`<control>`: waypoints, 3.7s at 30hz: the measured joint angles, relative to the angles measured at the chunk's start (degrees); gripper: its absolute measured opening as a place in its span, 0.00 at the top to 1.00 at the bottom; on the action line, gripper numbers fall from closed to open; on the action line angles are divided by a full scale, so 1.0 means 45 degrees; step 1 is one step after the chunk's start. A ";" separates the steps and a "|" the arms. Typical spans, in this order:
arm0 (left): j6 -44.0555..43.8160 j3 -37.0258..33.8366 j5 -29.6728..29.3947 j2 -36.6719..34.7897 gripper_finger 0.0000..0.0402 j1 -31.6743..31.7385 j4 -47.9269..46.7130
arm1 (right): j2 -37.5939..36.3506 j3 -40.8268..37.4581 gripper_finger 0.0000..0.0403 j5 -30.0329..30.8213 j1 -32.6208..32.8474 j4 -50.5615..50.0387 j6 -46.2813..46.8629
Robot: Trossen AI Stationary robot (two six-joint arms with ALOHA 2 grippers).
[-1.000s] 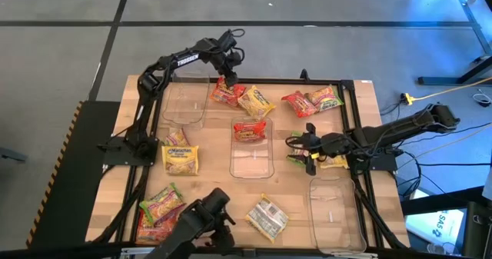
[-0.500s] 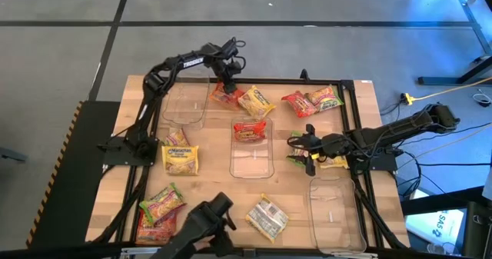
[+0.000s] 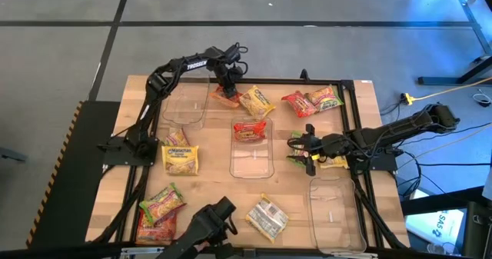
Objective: Sort Maruchan noodles
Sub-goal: Put the top left orange noodle pack into the middle transparent bin
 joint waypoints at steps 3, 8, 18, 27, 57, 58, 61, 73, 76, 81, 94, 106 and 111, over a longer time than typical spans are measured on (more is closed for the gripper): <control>-0.0013 0.0000 -0.0183 0.0000 0.98 -0.0148 -0.0052 | 0.0000 0.0000 0.48 0.0000 0.0000 -0.0013 0.0000; -0.0227 -0.0045 -0.1213 -0.0391 1.00 -0.0679 -0.0106 | 0.0000 0.0000 0.48 0.0000 0.0000 -0.0045 0.0004; -0.0882 -0.0058 -0.3279 -0.2570 1.00 -0.2271 -0.0696 | 0.0000 0.0000 0.48 0.0000 0.0000 -0.0061 -0.0058; -0.1469 -0.0053 -0.4999 -0.4188 1.00 -0.3354 -0.1275 | 0.0000 0.0000 0.48 0.0000 0.0000 -0.0061 -0.0064; -0.3043 -0.0034 -0.6378 -0.7252 1.00 -0.7546 0.0346 | 0.0116 0.0002 0.45 0.1963 -0.0806 0.3317 -0.0117; -0.3141 -0.0034 -0.6379 -0.7252 1.00 -0.7731 0.0365 | 0.0180 0.0005 0.43 0.1946 -0.0940 0.3486 -0.0147; -0.3369 -0.0034 -0.6375 -0.7252 1.00 -0.8251 0.0488 | 0.0611 0.0005 0.37 0.1628 -0.1383 0.4511 -0.0345; -0.3977 -0.0034 -0.6423 -0.7252 1.00 -0.9649 0.1179 | 0.3129 0.0028 0.27 -0.0924 -0.2599 0.9783 0.0655; -0.3994 -0.0034 -0.6429 -0.7252 1.00 -0.9789 0.1181 | 0.3506 0.0294 0.27 -0.0736 -0.2581 0.9848 0.0670; -0.3982 -0.0034 -0.6442 -0.7247 1.00 -1.0073 0.1534 | 0.4281 0.0736 0.26 -0.0305 -0.2594 0.9823 0.0670; -0.3680 -0.0034 -0.6384 -0.7242 0.98 -1.0603 0.1921 | 0.4964 0.1054 0.68 -0.1156 -0.2584 0.9810 -0.0109; -0.4139 0.0487 -0.6306 -0.7242 0.61 -1.0535 0.1003 | 0.4969 0.1049 0.85 -0.1394 -0.2584 0.9064 -0.0739; -0.4155 0.0491 -0.6403 -0.7242 0.46 -1.0535 0.1008 | 0.4969 0.1044 0.86 -0.1640 -0.2584 0.8869 -0.0744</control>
